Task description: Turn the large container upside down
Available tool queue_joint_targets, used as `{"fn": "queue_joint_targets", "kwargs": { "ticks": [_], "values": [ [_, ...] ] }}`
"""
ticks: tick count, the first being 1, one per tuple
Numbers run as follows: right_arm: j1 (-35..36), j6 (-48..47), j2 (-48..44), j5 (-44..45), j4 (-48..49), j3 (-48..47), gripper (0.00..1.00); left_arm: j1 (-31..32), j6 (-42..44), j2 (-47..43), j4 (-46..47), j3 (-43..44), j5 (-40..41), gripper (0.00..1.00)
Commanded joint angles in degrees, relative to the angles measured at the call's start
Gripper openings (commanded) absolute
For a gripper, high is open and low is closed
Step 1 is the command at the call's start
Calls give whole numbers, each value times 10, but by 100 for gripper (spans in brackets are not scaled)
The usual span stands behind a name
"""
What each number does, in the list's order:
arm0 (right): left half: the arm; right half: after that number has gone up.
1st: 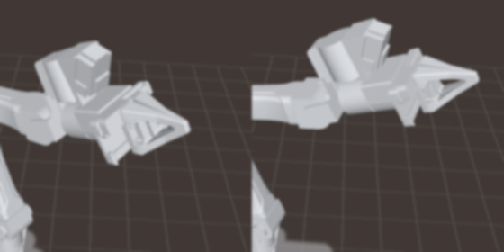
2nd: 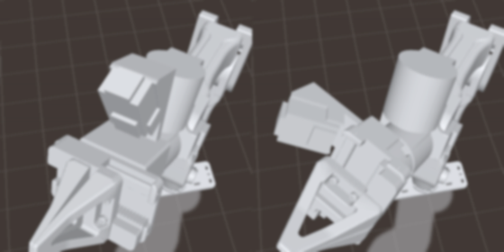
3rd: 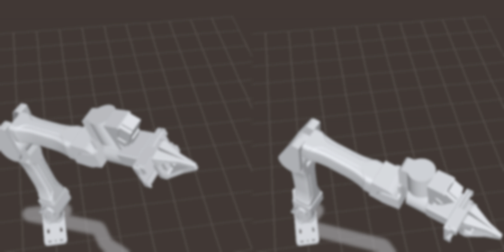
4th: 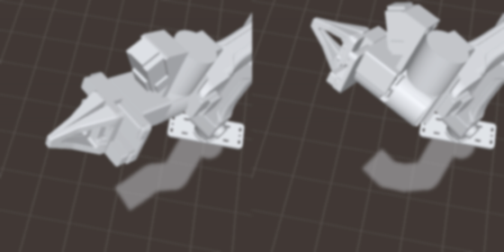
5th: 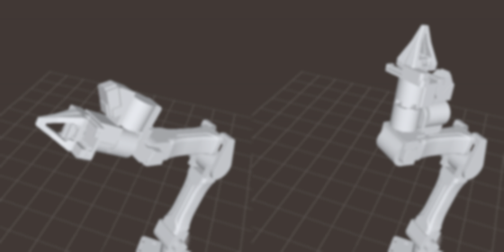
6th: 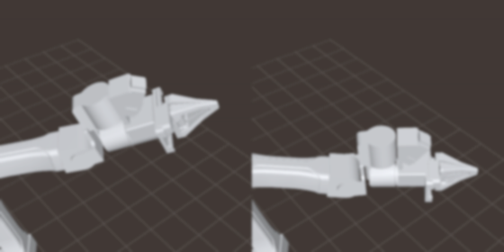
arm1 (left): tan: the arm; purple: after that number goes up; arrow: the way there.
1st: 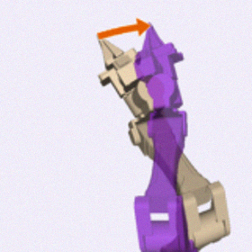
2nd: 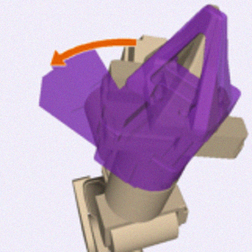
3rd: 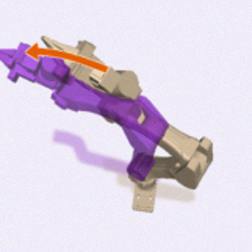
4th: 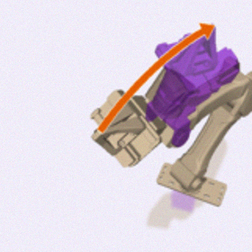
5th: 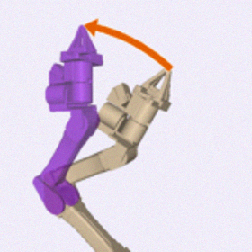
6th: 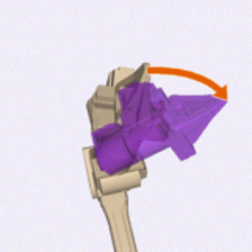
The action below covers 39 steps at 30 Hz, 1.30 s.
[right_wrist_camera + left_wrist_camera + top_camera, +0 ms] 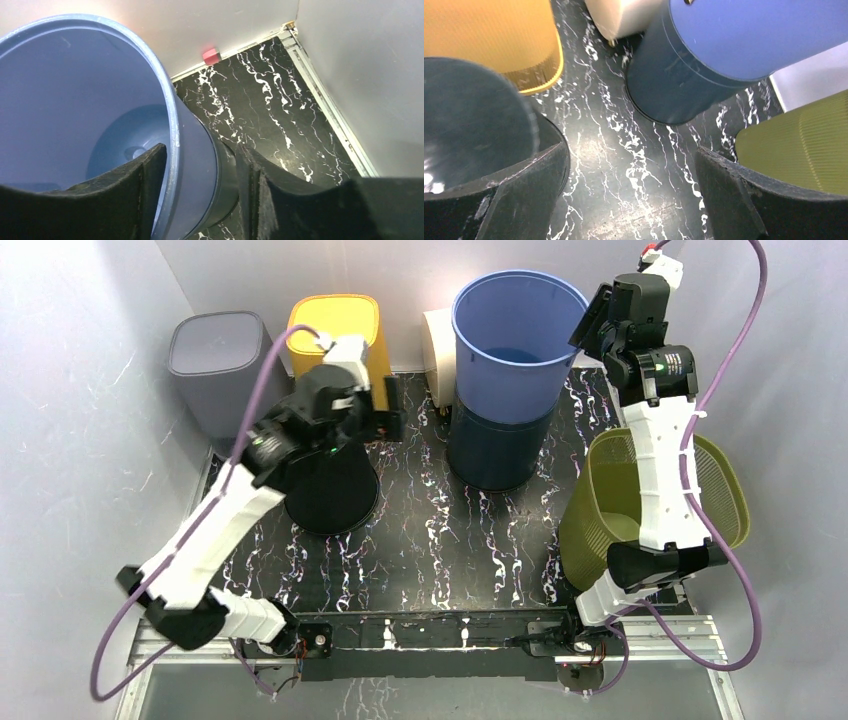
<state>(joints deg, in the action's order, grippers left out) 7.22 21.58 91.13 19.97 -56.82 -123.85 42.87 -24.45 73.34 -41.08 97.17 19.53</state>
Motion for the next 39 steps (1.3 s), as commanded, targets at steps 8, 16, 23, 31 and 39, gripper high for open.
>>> {"fn": "queue_joint_targets", "kwargs": {
  "ticks": [8,16,23,31,39],
  "values": [
    [-3,1,-36,-72,58,5,0,0,30,94,82,-71,-78,98],
    [-3,16,-42,-96,54,-45,0,-13,36,44,44,-171,9,98],
    [-3,30,-67,-100,64,-112,0,-144,47,-66,15,-256,-21,98],
    [-3,44,-97,-117,95,-118,0,-178,23,-114,-34,-261,-24,98],
    [-3,53,-111,-132,142,-95,0,-178,21,-125,-61,-104,-116,98]
  ]
}}
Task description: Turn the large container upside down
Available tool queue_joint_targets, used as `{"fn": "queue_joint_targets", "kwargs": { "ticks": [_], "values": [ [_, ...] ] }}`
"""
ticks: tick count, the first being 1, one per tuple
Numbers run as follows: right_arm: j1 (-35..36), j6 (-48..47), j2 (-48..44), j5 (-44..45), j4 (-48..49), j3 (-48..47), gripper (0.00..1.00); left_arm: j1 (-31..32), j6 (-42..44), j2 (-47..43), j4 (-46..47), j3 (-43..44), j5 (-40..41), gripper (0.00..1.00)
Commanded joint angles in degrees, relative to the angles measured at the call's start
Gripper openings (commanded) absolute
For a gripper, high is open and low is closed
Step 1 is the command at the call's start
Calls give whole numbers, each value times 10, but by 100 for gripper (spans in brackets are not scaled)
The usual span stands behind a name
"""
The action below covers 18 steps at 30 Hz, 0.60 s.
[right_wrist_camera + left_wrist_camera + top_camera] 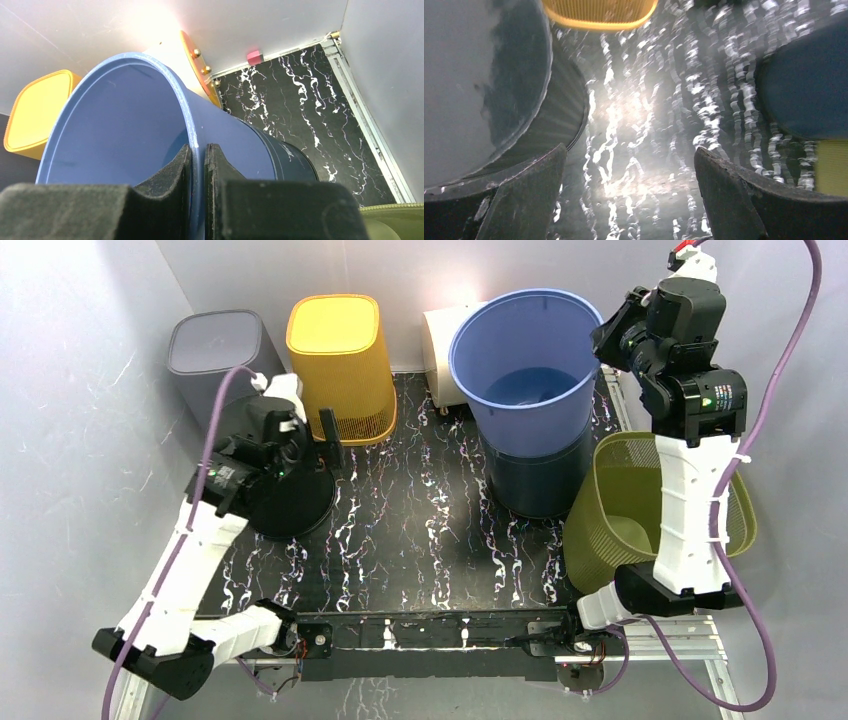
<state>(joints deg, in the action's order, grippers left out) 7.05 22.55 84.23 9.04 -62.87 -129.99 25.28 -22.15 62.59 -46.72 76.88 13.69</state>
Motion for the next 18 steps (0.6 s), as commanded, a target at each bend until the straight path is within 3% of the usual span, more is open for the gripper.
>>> {"fn": "queue_joint_targets", "kwargs": {
  "ticks": [1,4,8,12,18],
  "values": [
    [-1,48,-39,-33,207,-32,0,-2,-2,-10,-5,126,-77,98],
    [-1,62,-37,-57,238,3,0,-2,9,15,14,196,-151,98],
    [-1,79,-9,-103,231,16,0,-2,45,36,117,256,-291,98],
    [-1,98,-2,-148,237,53,0,-2,66,126,101,394,-362,99],
    [-27,103,54,-213,180,43,0,10,56,201,148,474,-430,98]
  ]
}}
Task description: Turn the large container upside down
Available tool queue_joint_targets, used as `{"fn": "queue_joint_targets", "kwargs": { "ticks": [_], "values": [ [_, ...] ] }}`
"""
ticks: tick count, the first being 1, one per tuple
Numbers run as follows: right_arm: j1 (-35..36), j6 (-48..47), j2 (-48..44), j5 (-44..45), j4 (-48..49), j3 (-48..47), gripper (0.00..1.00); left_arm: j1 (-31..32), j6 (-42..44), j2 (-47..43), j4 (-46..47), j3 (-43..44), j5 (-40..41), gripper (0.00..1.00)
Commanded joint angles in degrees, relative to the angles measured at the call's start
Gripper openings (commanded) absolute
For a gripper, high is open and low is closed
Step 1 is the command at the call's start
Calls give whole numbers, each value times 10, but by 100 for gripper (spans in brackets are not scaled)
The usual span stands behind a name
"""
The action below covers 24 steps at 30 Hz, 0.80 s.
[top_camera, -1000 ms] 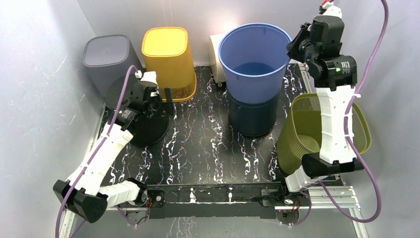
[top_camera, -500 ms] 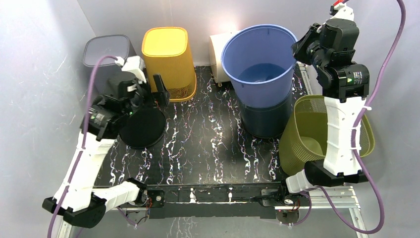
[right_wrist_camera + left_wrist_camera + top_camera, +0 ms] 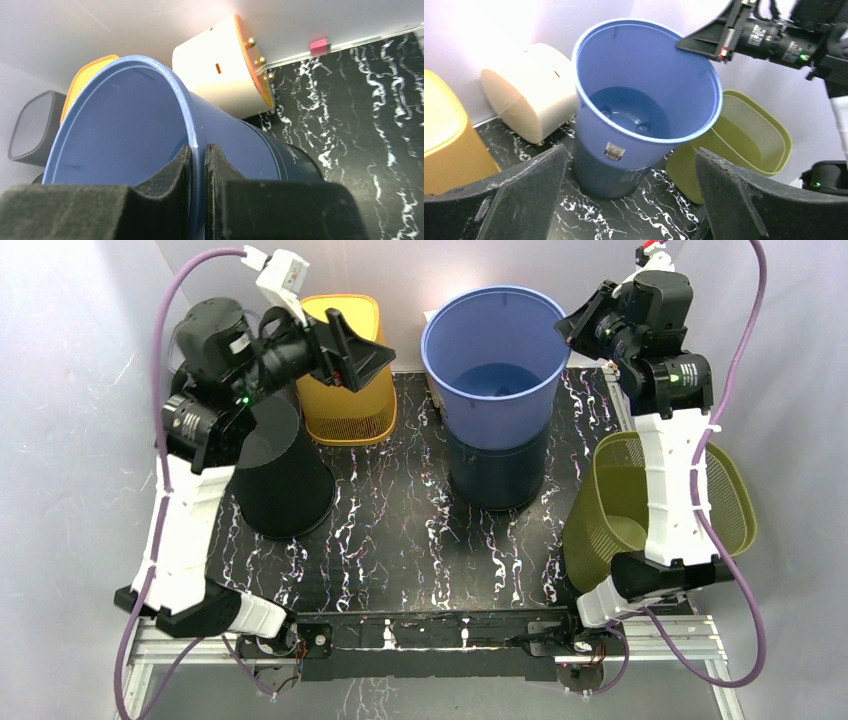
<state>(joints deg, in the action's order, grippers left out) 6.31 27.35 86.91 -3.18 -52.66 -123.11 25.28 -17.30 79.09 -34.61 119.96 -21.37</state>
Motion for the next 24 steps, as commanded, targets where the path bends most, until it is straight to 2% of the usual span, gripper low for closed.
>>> {"fn": "queue_joint_targets", "kwargs": {
  "ticks": [1,2,4,5,9,11,15,17,20,24],
  "values": [
    [-30,58,35,-110,69,-26,0,17,12,46,25,58,-78,98],
    [-44,60,42,-132,64,-24,7,27,16,57,22,72,-76,98],
    [-58,61,47,-162,55,-23,36,52,30,77,14,97,-67,98],
    [-59,59,45,-167,53,-23,48,67,39,86,7,108,-56,98],
    [-59,52,14,-151,49,-23,79,119,67,118,-8,147,-27,98],
    [-59,42,-9,-128,40,-21,90,138,71,130,2,151,-23,98],
    [-59,26,-74,-39,7,6,95,172,95,164,-1,177,-14,98],
    [-59,21,-134,-10,30,57,96,193,116,180,-11,184,1,98],
    [-59,7,-215,0,60,137,96,235,168,211,-43,207,64,98],
    [-59,5,-243,-21,23,167,97,290,255,260,-82,249,139,98]
  ]
}}
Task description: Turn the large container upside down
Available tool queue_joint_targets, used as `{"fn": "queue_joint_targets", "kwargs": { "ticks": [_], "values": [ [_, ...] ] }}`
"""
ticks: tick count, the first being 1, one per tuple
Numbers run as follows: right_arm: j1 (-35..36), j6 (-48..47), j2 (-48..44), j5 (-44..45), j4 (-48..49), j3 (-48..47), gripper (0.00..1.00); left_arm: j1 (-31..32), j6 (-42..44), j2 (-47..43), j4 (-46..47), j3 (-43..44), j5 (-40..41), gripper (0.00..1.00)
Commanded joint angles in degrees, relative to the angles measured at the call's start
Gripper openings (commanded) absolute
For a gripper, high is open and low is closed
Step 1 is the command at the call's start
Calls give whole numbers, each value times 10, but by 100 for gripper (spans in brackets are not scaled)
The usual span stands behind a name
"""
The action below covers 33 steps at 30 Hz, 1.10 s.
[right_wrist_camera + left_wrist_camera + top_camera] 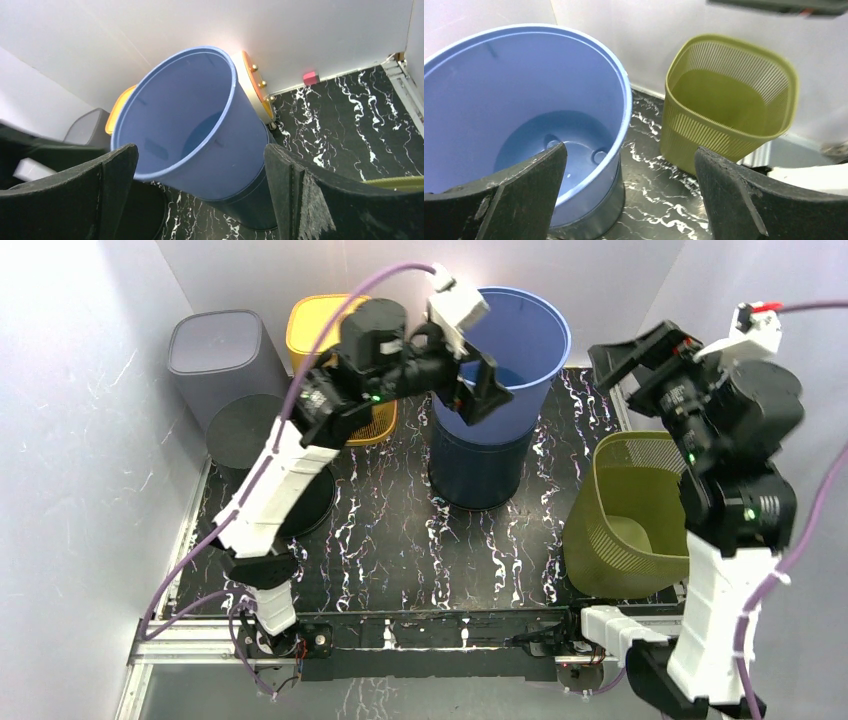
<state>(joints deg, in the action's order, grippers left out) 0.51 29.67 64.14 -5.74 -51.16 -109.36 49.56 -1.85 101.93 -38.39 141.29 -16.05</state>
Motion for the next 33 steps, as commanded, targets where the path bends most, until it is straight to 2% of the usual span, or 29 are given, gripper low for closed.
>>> {"fn": "queue_joint_targets", "kwargs": {
  "ticks": [1,8,14,19,24,27,33],
  "values": [
    [-1,-18,-20,-3,-1,45,97,58,123,36,-43,32,99,98],
    [-1,-21,-55,-30,-21,126,98,68,206,0,44,-88,114,98],
    [-1,-27,-70,-85,-18,176,98,68,225,24,26,-88,136,98],
    [-1,-24,-81,-98,-16,213,98,67,224,36,10,-87,146,96],
    [-1,-20,-85,-107,-10,235,98,66,244,3,64,-143,127,96],
    [-1,-16,-85,-118,-5,244,98,59,251,15,45,-133,119,95],
    [-1,-14,-91,-139,2,269,92,43,240,48,3,-100,94,83]
  ]
}}
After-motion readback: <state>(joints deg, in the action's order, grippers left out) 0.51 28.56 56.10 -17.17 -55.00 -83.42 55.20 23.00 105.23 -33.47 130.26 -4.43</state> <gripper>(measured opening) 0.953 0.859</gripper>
